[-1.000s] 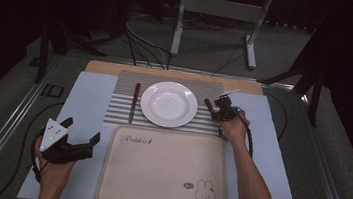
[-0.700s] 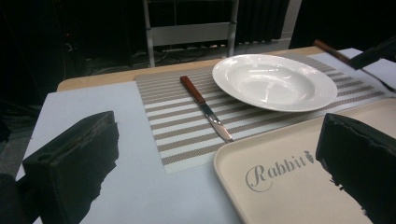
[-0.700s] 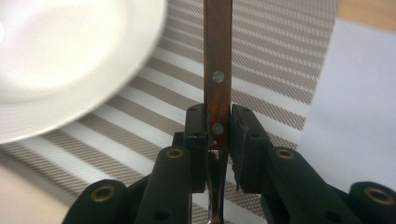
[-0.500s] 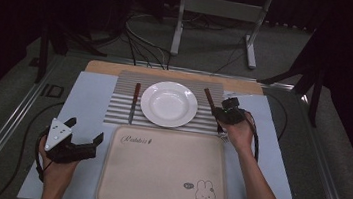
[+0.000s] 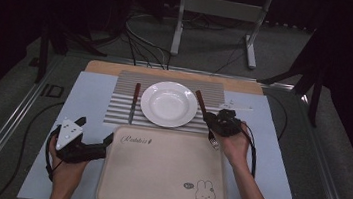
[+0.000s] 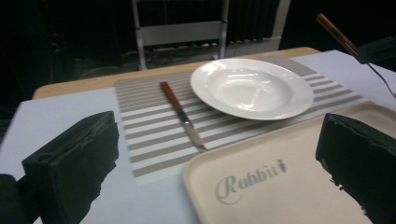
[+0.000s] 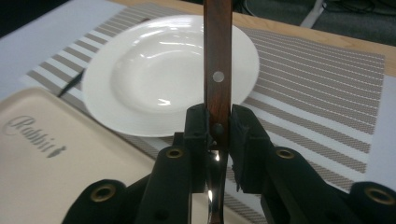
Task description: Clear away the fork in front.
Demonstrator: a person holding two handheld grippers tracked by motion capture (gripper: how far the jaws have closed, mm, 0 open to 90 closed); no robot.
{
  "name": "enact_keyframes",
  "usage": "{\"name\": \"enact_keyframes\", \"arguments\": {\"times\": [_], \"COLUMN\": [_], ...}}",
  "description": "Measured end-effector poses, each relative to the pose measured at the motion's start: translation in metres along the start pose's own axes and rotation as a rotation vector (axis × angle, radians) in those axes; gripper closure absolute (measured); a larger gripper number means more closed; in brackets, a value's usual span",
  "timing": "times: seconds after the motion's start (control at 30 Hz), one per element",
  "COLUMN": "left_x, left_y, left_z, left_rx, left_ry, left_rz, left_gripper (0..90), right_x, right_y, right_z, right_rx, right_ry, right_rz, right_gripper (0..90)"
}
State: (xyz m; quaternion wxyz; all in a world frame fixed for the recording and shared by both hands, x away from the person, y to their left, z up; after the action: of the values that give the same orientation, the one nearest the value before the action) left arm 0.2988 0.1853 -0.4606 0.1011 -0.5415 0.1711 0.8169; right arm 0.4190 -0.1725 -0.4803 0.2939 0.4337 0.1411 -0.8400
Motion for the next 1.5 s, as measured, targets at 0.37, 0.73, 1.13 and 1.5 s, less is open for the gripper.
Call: {"name": "enact_keyframes", "arguments": {"times": [0.37, 0.73, 1.13, 1.5], "left_x": [-0.021, -0.043, -0.046, -0.035], "left_y": [0.049, 0.087, 0.136, 0.157], "left_z": [-0.029, -0.074, -0.116, -0.135], "left_rx": [0.095, 0.138, 0.228, 0.349], "left_ry": [0.004, -0.019, -0.093, -0.162], "left_rz": [-0.019, 0.002, 0.019, 0.152], "left_gripper": [0.0, 0.0, 7.3, 39.8], "right_x": [0.012, 0.016, 0.022, 0.015], "right_y": [-0.033, -0.05, -0.072, -0.081], "right_z": [0.023, 0.043, 0.037, 0.038], "right_rx": [-0.027, -0.036, -0.038, -0.032], "right_ry": [0.08, 0.155, 0.179, 0.23], "right_rz": [0.029, 0.035, 0.076, 0.049], "right_gripper": [78.1, 78.0, 78.0, 78.0]}}
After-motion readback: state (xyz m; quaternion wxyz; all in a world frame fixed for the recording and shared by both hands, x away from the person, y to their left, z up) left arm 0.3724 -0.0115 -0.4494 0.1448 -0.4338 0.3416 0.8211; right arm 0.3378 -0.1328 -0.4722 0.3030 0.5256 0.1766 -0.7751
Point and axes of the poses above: each handheld gripper's, and its own axes: z roughly backward along the jaws, x roughly out of its underside, y roughly to its right, the point moved 6 cm from there along -z, roughly forward along the jaws, and after that the axes turned 9 degrees about z, right-handed, at the moved point
